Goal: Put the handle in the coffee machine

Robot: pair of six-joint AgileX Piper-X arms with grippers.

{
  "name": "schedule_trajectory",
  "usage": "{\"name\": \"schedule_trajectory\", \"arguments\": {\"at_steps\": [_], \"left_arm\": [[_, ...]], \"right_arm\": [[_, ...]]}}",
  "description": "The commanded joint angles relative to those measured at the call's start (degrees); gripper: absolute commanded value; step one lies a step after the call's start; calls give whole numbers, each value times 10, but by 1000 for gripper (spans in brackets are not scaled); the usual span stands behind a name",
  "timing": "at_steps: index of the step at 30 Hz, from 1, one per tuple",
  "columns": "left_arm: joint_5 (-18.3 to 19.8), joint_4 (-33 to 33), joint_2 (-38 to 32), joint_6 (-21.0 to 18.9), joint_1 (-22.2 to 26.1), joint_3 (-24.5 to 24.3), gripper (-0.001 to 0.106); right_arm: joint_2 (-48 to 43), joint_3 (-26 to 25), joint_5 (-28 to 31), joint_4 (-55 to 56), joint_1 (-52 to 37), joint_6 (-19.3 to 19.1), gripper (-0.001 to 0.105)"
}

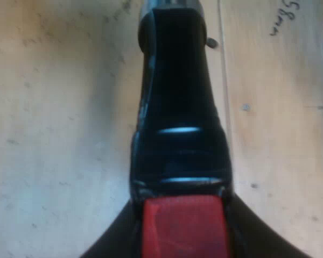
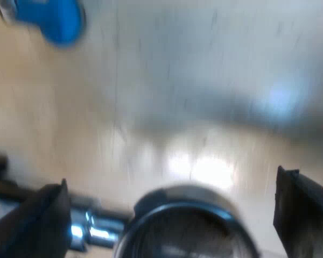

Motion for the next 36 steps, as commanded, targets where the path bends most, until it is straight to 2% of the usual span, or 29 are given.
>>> {"name": "schedule_trajectory", "arguments": {"at_steps": [1,7,9,10,15,16,18,23,27,29,36], "left_arm": [[33,8,0,9,17,-4,0],[36,34,0,26,77,-4,0],[43,38,0,30,102,-4,0],[46,39,0,30,107,-4,0],[55,42,0,28,153,-4,0],[57,42,0,28,157,-4,0],[73,42,0,16,180,-4,0],[80,42,0,-2,193,-4,0],[82,40,0,-6,197,-4,0],[82,34,0,-6,205,-4,0],[90,-2,37,-6,247,-4,0]], "right_arm": [[-18,-12,60,-6,10,-14,78],[-26,-12,178,-7,59,-22,78],[-21,-12,247,-13,100,-33,78],[-20,-12,260,-17,110,-36,78],[6,-12,385,-61,185,-47,78],[11,-12,393,-64,191,-47,78],[33,-12,440,-76,209,-48,76],[81,-12,483,-124,217,-60,75],[120,-12,505,-225,218,-125,75],[128,-12,514,-257,218,-141,75],[139,-12,578,-270,237,-143,69]]}}
